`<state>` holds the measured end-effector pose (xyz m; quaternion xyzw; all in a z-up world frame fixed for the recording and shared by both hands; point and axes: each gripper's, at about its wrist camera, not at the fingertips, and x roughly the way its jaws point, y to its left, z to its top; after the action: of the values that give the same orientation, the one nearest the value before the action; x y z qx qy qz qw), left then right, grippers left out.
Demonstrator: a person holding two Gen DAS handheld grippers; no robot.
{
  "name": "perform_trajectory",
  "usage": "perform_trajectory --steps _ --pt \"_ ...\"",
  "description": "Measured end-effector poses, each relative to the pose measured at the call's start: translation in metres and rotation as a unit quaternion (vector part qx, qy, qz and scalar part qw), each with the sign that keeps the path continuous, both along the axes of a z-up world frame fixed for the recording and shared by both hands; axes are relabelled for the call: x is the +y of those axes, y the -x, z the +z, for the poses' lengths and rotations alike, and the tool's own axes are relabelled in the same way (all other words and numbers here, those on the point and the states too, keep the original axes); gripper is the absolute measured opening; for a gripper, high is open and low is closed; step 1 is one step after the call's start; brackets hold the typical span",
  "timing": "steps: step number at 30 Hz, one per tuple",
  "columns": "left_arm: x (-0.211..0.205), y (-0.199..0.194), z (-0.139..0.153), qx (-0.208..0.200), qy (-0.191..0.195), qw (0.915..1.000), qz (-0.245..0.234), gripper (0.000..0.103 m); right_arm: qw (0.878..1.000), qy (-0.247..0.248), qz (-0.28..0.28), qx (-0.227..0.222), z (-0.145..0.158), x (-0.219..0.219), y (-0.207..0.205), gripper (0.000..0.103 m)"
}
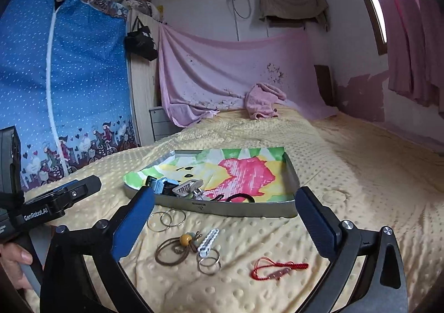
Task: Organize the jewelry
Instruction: 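Move both tools toward the keyring and red string bracelet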
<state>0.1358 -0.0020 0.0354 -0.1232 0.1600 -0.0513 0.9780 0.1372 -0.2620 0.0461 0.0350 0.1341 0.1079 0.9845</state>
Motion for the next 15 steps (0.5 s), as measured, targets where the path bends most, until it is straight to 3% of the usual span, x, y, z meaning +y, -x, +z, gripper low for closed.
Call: perform_trajectory --steps 5,15 --pt "-0.007 0.024 -0.004 -0.008 -0.013 0.9999 0.002 0.103 0.999 0.033 0.004 -0.021 0.007 -0.008 0.037 0.101" --pt "-0.031 0.036 -0.021 0.011 -0.046 0.9986 -0.021 0.103 0.999 0.032 -0.002 0.014 -0.005 -0.031 0.05 0.102"
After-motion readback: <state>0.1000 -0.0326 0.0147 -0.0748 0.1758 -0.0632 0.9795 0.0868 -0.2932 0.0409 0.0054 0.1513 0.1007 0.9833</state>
